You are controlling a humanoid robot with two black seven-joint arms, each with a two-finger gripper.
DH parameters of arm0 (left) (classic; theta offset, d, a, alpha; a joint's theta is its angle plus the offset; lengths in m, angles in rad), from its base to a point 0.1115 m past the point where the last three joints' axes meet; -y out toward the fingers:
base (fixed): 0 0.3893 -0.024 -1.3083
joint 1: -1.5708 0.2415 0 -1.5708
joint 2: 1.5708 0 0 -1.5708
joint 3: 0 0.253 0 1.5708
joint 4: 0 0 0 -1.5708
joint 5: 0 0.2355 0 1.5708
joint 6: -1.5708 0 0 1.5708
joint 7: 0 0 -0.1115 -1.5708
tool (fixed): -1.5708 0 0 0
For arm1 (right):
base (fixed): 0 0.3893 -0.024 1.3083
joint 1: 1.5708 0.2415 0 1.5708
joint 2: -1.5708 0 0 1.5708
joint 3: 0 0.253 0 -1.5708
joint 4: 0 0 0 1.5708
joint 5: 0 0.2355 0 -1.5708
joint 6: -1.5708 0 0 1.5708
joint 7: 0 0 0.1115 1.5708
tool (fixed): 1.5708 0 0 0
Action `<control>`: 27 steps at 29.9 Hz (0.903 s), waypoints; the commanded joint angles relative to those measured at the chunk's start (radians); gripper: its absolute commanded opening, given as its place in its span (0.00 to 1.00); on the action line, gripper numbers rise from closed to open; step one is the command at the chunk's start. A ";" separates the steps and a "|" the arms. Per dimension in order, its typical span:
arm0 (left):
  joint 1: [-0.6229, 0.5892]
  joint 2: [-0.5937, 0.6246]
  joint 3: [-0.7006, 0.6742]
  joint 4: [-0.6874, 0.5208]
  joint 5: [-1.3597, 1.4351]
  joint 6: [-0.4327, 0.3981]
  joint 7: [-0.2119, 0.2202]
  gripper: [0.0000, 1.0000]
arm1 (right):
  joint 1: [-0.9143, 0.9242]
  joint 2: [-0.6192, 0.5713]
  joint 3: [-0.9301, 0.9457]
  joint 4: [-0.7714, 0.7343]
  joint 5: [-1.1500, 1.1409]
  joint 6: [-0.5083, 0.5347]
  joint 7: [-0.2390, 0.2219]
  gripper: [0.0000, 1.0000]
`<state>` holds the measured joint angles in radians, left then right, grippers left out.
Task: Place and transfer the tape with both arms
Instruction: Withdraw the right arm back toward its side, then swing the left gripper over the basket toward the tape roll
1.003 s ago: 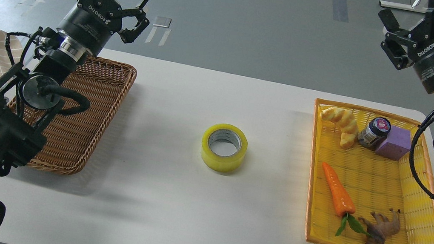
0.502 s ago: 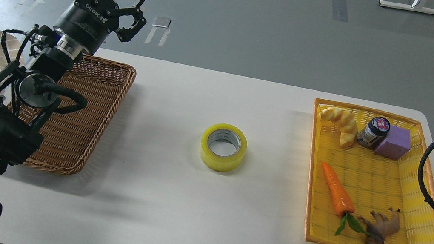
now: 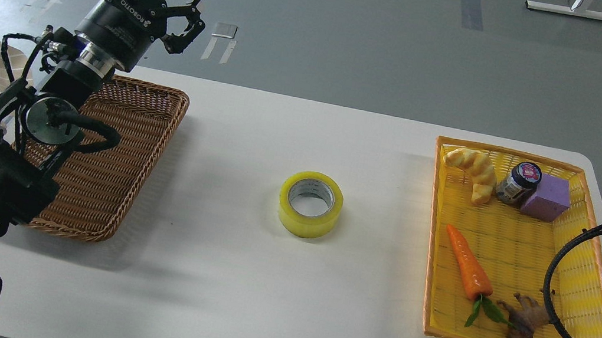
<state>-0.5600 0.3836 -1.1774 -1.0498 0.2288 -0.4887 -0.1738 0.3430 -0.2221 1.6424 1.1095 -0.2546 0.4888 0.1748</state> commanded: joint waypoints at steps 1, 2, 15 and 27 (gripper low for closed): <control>-0.009 0.023 0.028 -0.001 0.015 0.000 0.002 0.98 | -0.001 0.001 0.008 0.000 0.000 0.000 0.000 1.00; -0.027 0.032 0.053 -0.001 0.042 0.000 0.002 0.98 | -0.001 0.003 0.013 0.000 0.000 0.000 -0.001 1.00; -0.129 0.133 0.096 0.005 0.426 0.000 -0.010 0.98 | -0.004 0.044 0.013 0.004 0.000 0.000 -0.001 1.00; -0.222 0.153 0.176 -0.009 0.635 0.000 -0.003 0.98 | -0.022 0.066 0.013 0.012 0.000 0.000 -0.001 1.00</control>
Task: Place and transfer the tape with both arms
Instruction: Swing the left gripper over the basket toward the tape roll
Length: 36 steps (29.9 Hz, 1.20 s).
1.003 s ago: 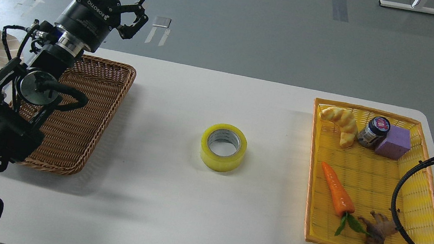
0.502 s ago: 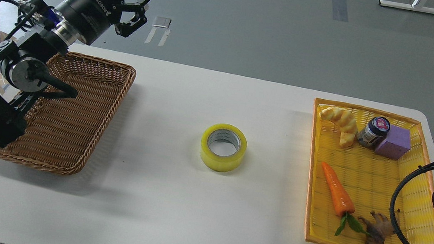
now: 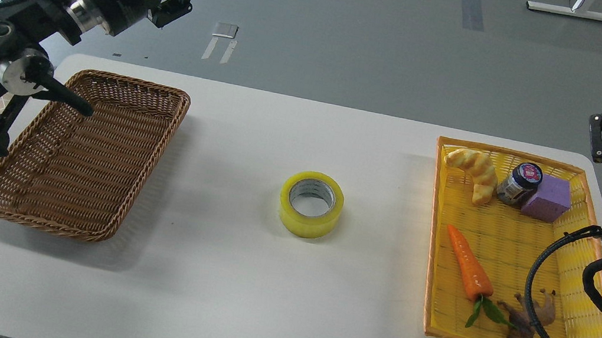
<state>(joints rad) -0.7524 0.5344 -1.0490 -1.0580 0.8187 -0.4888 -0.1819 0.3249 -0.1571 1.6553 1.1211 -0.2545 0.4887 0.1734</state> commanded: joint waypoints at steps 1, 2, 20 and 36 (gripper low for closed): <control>-0.047 0.006 0.078 0.000 0.069 0.000 0.005 0.98 | -0.007 0.001 0.000 0.000 0.000 0.000 0.000 1.00; -0.061 0.013 0.102 0.000 0.095 0.000 0.005 0.98 | -0.009 0.001 0.000 -0.001 0.001 0.000 0.000 1.00; -0.094 0.002 0.165 -0.111 0.608 0.000 -0.002 0.98 | -0.018 0.001 0.000 0.003 0.000 0.000 0.000 1.00; -0.104 0.004 0.408 -0.186 0.879 0.000 -0.004 0.98 | -0.035 0.001 0.000 0.014 0.001 0.000 0.000 1.00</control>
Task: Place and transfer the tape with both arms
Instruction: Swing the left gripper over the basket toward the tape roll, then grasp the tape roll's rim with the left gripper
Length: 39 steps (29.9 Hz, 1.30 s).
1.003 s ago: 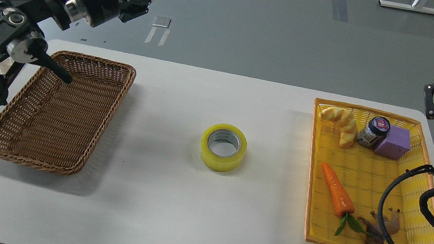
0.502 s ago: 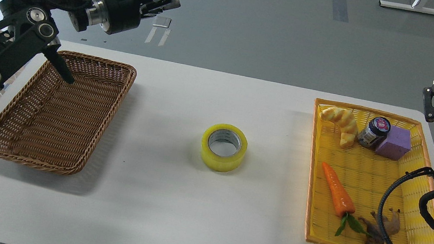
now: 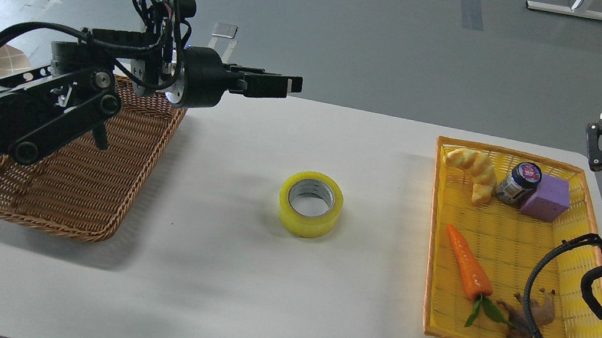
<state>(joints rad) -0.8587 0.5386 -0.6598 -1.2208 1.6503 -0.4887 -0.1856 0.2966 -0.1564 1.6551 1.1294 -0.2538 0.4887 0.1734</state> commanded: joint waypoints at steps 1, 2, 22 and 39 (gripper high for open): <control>0.000 0.000 0.031 -0.026 0.051 0.000 -0.002 0.98 | -0.007 0.000 0.000 0.006 0.001 0.000 0.000 1.00; -0.002 0.000 0.045 -0.029 0.054 0.000 -0.002 0.98 | -0.008 0.000 0.000 0.006 0.001 0.000 0.000 1.00; -0.017 -0.069 0.172 -0.014 0.227 0.006 0.014 0.98 | -0.025 0.035 -0.003 0.009 -0.001 0.000 0.000 1.00; -0.040 -0.216 0.252 0.139 0.227 0.009 0.109 0.98 | -0.036 0.035 -0.002 0.004 -0.001 0.000 0.000 1.00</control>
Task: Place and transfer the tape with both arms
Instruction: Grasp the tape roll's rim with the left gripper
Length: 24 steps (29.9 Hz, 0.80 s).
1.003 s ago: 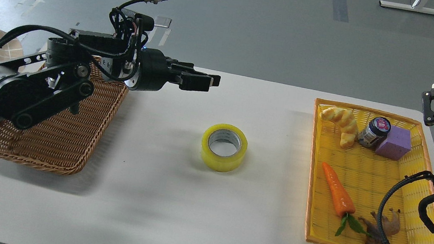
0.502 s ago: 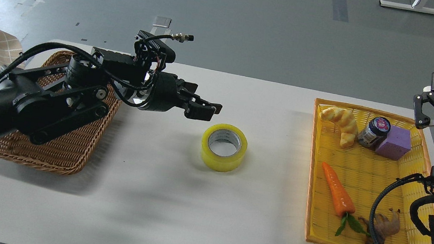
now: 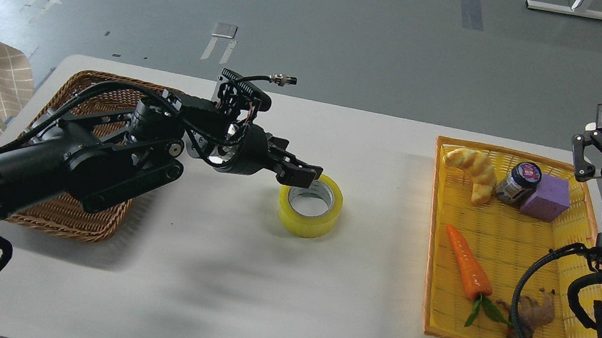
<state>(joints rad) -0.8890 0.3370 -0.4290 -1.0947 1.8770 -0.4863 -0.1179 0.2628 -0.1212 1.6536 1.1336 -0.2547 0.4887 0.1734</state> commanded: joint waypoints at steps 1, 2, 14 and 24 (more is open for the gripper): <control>-0.013 -0.015 0.026 0.015 0.001 0.006 0.053 0.98 | -0.002 0.000 0.000 -0.001 0.000 0.000 0.000 1.00; -0.016 -0.016 0.029 0.015 0.001 0.008 0.067 0.98 | -0.004 0.000 0.002 -0.002 0.000 0.000 0.000 1.00; -0.015 -0.059 0.032 0.015 0.001 0.008 0.175 0.98 | -0.007 0.000 0.002 -0.009 0.000 0.000 0.000 1.00; 0.004 -0.090 0.078 0.024 -0.004 0.017 0.173 0.98 | -0.008 0.000 0.002 -0.009 0.000 0.000 0.000 1.00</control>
<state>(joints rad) -0.8855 0.2496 -0.3675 -1.0786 1.8754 -0.4780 0.0581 0.2562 -0.1211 1.6552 1.1244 -0.2547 0.4887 0.1733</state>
